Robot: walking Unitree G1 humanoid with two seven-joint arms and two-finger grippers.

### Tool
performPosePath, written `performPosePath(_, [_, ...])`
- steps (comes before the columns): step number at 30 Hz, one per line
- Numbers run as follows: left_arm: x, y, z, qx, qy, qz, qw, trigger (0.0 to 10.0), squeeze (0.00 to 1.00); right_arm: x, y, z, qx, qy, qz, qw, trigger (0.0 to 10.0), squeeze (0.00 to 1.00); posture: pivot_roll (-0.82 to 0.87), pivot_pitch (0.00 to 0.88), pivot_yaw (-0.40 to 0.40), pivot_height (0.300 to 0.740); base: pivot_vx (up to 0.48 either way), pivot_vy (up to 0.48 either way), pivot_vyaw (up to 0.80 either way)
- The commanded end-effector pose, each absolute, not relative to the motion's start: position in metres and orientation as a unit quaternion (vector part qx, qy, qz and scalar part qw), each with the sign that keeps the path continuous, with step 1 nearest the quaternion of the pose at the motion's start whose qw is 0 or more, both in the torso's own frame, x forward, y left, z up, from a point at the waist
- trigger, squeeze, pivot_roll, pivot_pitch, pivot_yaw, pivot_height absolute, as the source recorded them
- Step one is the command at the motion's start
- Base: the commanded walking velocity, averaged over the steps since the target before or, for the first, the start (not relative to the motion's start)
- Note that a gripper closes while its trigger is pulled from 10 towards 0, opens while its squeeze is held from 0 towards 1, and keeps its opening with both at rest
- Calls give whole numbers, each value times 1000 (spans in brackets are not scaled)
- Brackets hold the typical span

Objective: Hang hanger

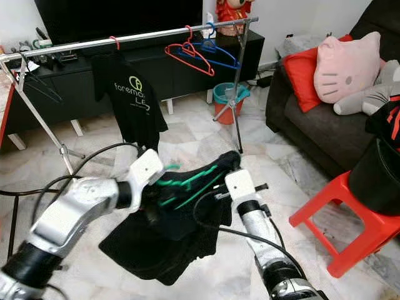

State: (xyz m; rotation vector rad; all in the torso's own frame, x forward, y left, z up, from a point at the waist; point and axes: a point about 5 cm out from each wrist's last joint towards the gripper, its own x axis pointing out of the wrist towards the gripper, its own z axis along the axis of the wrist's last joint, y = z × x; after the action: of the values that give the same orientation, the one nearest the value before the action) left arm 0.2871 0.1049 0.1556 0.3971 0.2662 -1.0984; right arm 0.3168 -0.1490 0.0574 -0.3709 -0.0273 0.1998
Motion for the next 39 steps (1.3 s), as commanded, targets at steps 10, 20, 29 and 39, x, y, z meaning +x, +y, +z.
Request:
performPosePath(10, [297, 158, 117, 295, 214, -414, 834, 10000, 0, 319, -184, 52, -173, 45, 36, 983, 0, 0, 88, 0, -40, 740, 0, 0, 0])
performPosePath(20, [305, 167, 130, 254, 166, -394, 868, 10000, 0, 317, -182, 45, -176, 71, 55, 980, 0, 0, 86, 0, -39, 740, 0, 0, 0])
performPosePath(29, [277, 182, 151, 163, 137, -545, 811, 10000, 0, 313, -185, 39, -176, 85, 53, 979, 0, 0, 86, 0, -38, 740, 0, 0, 0])
performPosePath(39, [253, 181, 131, 186, 207, -614, 739, 10000, 0, 317, -185, 44, -177, 79, 58, 979, 0, 0, 91, 0, -45, 740, 0, 0, 0])
